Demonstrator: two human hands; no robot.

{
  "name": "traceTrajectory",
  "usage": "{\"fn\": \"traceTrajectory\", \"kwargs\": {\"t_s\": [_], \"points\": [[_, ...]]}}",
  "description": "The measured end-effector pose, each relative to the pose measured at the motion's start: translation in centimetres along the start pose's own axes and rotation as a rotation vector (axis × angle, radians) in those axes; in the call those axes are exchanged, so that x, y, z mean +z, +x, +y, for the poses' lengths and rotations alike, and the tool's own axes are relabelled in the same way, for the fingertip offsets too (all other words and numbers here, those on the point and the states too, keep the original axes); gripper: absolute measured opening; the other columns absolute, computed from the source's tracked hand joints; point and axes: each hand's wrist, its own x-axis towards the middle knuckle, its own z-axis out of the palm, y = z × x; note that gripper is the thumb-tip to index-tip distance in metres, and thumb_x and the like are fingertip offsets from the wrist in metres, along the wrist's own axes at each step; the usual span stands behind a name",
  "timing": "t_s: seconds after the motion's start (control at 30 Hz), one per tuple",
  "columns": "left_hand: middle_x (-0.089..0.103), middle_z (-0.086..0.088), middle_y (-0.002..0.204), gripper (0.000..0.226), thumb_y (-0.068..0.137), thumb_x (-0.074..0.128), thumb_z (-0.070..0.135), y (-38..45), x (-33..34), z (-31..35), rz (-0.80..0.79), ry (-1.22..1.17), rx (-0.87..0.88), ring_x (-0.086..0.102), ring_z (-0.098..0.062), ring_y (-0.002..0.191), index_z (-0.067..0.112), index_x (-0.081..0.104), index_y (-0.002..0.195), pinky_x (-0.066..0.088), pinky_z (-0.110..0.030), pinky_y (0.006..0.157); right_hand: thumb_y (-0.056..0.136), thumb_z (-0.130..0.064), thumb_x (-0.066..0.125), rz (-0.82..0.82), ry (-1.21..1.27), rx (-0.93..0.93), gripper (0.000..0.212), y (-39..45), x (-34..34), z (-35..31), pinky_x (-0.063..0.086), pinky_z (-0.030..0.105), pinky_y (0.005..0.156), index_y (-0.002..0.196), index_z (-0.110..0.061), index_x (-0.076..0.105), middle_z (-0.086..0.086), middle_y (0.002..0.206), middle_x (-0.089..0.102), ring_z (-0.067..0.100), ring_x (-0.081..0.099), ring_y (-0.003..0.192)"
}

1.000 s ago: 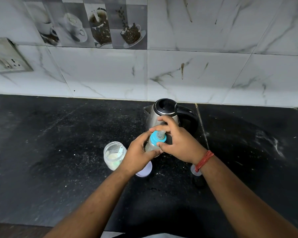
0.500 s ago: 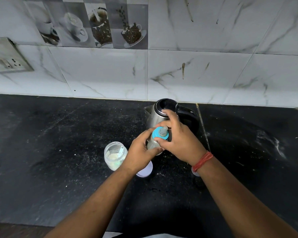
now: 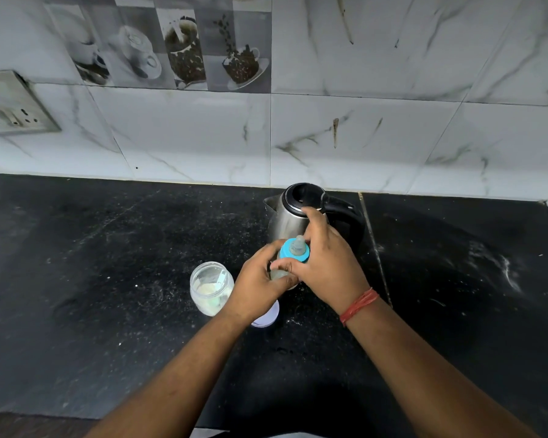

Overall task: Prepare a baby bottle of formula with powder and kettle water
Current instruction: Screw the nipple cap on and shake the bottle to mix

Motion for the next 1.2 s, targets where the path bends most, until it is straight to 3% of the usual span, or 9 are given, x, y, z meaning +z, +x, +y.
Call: {"fn": "traceTrajectory", "kwargs": {"t_s": [0.2, 0.37, 0.47, 0.57, 0.7, 0.77, 0.9, 0.97, 1.2], "points": [[0.070, 0.005, 0.124, 0.057, 0.081, 0.084, 0.021, 0.1, -0.7, -0.1, 0.026, -0.010, -0.016, 0.067, -0.018, 0.118, 0.027, 0.063, 0.134, 0.054, -0.049, 0.102, 0.073, -0.060, 0.078, 0.006, -0.096, 0.028, 0.099, -0.1, -1.2, 0.0, 0.052, 0.033, 0.080, 0.149, -0.020, 0.028, 0.000, 0.104, 0.065, 0.017, 0.063, 0.096], [0.070, 0.005, 0.125, 0.058, 0.081, 0.085, 0.025, 0.2, -0.9, 0.0, 0.018, 0.002, -0.008, 0.067, -0.017, 0.117, 0.024, 0.063, 0.134, 0.054, -0.047, 0.103, 0.080, -0.025, 0.082, -0.167, 0.307, 0.005, 0.090, 0.8, -1.9, 1.6, 0.046, 0.041, 0.111, 0.150, -0.031, 0.026, -0.009, 0.136, 0.061, 0.007, 0.057, 0.127], [0.071, 0.006, 0.123, 0.056, 0.081, 0.086, 0.020, 0.2, -0.7, 0.0, 0.022, 0.021, 0.008, 0.066, -0.015, 0.115, 0.022, 0.064, 0.132, 0.054, -0.044, 0.102, 0.081, -0.016, 0.080, -0.221, 0.305, -0.024, 0.086, 0.9, -1.8, 1.8, 0.045, 0.039, 0.111, 0.149, -0.033, 0.030, -0.014, 0.128, 0.067, 0.004, 0.059, 0.123], [0.071, 0.008, 0.123, 0.055, 0.081, 0.087, 0.018, 0.2, -0.6, 0.2, 0.018, 0.039, 0.023, 0.066, -0.012, 0.117, 0.024, 0.064, 0.131, 0.053, -0.040, 0.102, 0.077, -0.027, 0.086, -0.110, 0.284, 0.026, 0.084, 0.3, -1.0, 1.1, 0.051, 0.038, 0.099, 0.145, -0.029, 0.038, -0.009, 0.110, 0.065, 0.007, 0.062, 0.104], [0.071, 0.007, 0.120, 0.053, 0.083, 0.084, 0.013, 0.0, -0.4, 0.5, -0.009, 0.016, 0.012, 0.067, -0.016, 0.114, 0.029, 0.065, 0.130, 0.055, -0.045, 0.098, 0.066, -0.068, 0.075, 0.011, -0.028, 0.083, 0.095, -0.3, -0.6, 0.0, 0.051, 0.035, 0.081, 0.143, -0.025, 0.038, 0.001, 0.104, 0.061, 0.018, 0.058, 0.096], [0.071, 0.006, 0.121, 0.053, 0.083, 0.084, 0.014, 0.0, -0.5, 0.6, -0.009, 0.008, 0.015, 0.067, -0.017, 0.115, 0.028, 0.065, 0.130, 0.055, -0.047, 0.099, 0.064, -0.071, 0.071, 0.000, 0.005, 0.054, 0.098, -0.1, -1.3, 0.2, 0.052, 0.036, 0.085, 0.144, -0.025, 0.037, -0.005, 0.105, 0.061, 0.015, 0.058, 0.097], [0.070, 0.007, 0.123, 0.055, 0.082, 0.086, 0.017, 0.1, -0.8, 0.5, 0.007, 0.019, 0.007, 0.065, -0.013, 0.117, 0.024, 0.064, 0.132, 0.053, -0.042, 0.103, 0.077, -0.029, 0.086, -0.257, 0.286, -0.006, 0.092, 0.8, -2.5, 1.6, 0.043, 0.038, 0.113, 0.150, -0.030, 0.030, -0.010, 0.137, 0.060, 0.006, 0.055, 0.128], [0.070, 0.007, 0.124, 0.056, 0.082, 0.086, 0.017, 0.0, -0.8, 0.6, 0.007, 0.008, 0.003, 0.065, -0.012, 0.117, 0.024, 0.064, 0.133, 0.053, -0.042, 0.103, 0.080, -0.017, 0.083, -0.298, 0.285, -0.029, 0.089, 0.9, -2.7, 1.8, 0.040, 0.036, 0.115, 0.150, -0.031, 0.030, -0.013, 0.135, 0.064, 0.003, 0.056, 0.128], [0.071, 0.007, 0.120, 0.053, 0.083, 0.083, 0.015, -0.2, -0.3, 0.6, -0.001, 0.024, 0.007, 0.066, -0.017, 0.114, 0.028, 0.065, 0.131, 0.054, -0.046, 0.099, 0.071, -0.044, 0.086, 0.021, 0.110, 0.066, 0.082, -0.7, -0.2, 0.2, 0.052, 0.034, 0.087, 0.138, -0.025, 0.044, -0.009, 0.100, 0.055, 0.014, 0.057, 0.097]]}}
